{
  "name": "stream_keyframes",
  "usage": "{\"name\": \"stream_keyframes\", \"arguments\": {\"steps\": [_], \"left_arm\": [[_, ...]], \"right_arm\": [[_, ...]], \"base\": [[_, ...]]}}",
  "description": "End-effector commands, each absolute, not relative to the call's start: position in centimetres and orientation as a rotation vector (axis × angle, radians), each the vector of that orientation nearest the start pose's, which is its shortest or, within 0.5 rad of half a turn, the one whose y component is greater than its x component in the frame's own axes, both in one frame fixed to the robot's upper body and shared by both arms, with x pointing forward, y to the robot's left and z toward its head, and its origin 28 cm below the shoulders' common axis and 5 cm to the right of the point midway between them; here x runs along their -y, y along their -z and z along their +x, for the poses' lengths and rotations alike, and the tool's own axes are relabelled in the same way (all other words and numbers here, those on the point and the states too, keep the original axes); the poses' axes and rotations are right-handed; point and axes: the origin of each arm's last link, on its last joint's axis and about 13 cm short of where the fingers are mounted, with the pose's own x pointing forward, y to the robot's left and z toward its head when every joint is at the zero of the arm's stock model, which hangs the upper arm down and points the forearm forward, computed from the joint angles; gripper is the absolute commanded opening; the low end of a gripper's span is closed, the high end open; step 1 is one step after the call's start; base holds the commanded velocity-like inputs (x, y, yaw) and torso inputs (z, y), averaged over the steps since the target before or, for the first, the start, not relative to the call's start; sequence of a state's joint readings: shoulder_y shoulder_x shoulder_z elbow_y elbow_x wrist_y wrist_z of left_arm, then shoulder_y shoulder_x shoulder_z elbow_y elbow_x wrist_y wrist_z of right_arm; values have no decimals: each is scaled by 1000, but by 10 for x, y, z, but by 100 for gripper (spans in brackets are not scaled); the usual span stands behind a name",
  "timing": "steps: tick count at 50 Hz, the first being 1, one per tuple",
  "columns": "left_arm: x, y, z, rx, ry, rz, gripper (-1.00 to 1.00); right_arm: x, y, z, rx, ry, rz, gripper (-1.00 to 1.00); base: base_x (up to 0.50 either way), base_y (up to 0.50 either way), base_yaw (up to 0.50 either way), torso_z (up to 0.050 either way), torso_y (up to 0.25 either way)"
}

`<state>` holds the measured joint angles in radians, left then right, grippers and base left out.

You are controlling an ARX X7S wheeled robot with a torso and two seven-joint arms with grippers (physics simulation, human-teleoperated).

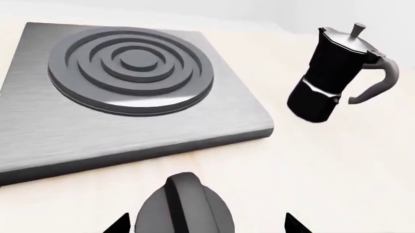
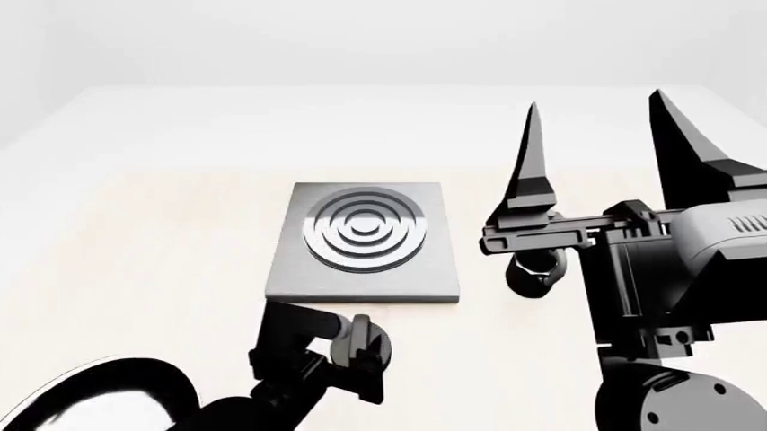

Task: Turn on the stove and put the moka pot on it.

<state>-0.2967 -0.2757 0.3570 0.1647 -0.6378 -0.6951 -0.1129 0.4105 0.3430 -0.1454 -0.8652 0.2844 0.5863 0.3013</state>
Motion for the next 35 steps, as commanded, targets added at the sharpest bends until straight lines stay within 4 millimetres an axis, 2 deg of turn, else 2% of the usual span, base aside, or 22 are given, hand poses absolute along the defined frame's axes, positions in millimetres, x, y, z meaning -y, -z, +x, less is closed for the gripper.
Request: {"name": "stream_keyframes", "arguments": {"steps": [1,35], "left_arm": [[-179,-57,241,-415,428,-129,100],[-171,-50,248,-434,458,-116,100]], "right_arm": [[103,-222,209,623,-57,-89,100],[104,-216,209,614,-56,-86,100]], "base": [[0,0,0,0,0],[0,0,0,0,0]]}}
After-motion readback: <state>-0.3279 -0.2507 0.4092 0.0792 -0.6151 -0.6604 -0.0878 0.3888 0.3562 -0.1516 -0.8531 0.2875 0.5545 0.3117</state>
